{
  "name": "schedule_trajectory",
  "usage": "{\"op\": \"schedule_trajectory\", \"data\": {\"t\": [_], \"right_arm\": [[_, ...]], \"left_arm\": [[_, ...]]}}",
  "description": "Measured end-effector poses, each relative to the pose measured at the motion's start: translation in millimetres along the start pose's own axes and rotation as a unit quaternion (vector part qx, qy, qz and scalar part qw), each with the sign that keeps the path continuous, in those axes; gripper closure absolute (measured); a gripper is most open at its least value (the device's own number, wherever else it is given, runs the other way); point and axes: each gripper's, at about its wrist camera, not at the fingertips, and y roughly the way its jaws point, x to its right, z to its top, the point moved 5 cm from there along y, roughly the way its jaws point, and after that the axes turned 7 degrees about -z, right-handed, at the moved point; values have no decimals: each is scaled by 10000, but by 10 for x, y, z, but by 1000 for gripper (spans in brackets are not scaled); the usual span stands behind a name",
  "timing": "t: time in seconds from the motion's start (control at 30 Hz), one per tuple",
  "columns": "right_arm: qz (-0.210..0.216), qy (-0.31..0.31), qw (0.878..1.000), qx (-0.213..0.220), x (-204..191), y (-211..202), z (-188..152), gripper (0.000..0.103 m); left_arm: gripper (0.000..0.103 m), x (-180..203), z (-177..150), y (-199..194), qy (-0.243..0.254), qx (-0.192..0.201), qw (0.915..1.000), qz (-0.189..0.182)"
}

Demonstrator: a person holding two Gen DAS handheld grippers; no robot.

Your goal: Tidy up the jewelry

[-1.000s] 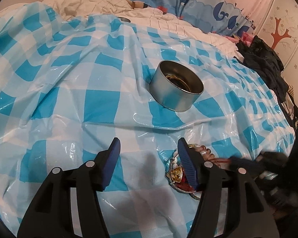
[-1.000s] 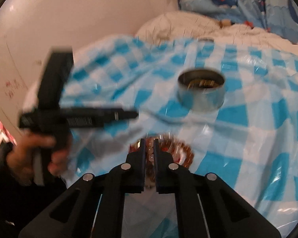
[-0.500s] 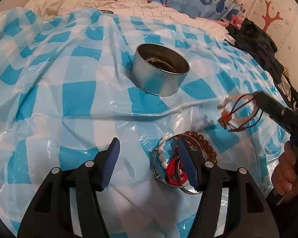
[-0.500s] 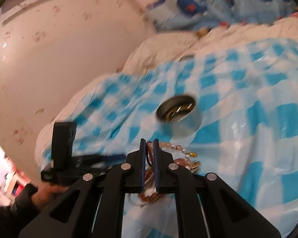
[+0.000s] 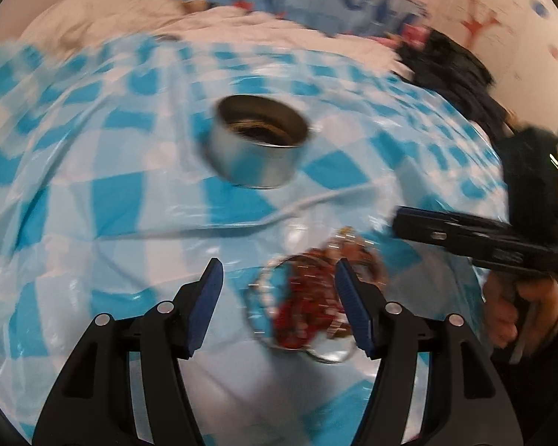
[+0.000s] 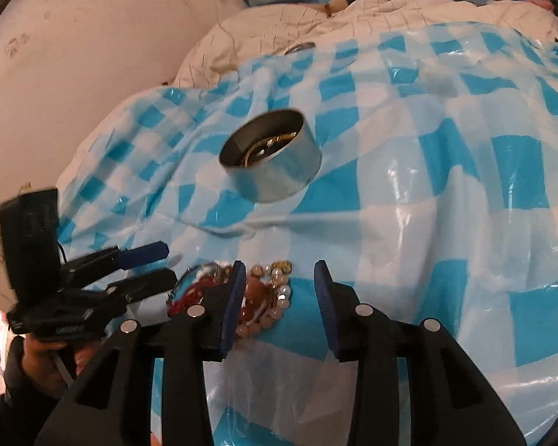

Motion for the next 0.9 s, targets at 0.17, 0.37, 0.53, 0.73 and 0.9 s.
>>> {"op": "schedule_trajectory", "data": {"t": [0.17,0.37,0.53,0.73,0.9], "right_arm": [[-280,-257,9993,-59,-49,60,-58,65],[-329,-118,9994,-55,9,103,-56,62],[-319,-78,9994,-95,18,132,-58,61],[-385,-255,9987,-201,-31,182,-102,61],[-378,-304,9986,-190,-58,212,-110,61]], "left_arm": [[44,284,-69,114,515,-140,9986,-66],[78,356,-125,219,678,-322,9972,42],[100,268,-101,134,537,-190,9984,34],[100,169,93,-230,92,535,9970,-552],[100,9,152,-344,-168,687,9962,-509]]}}
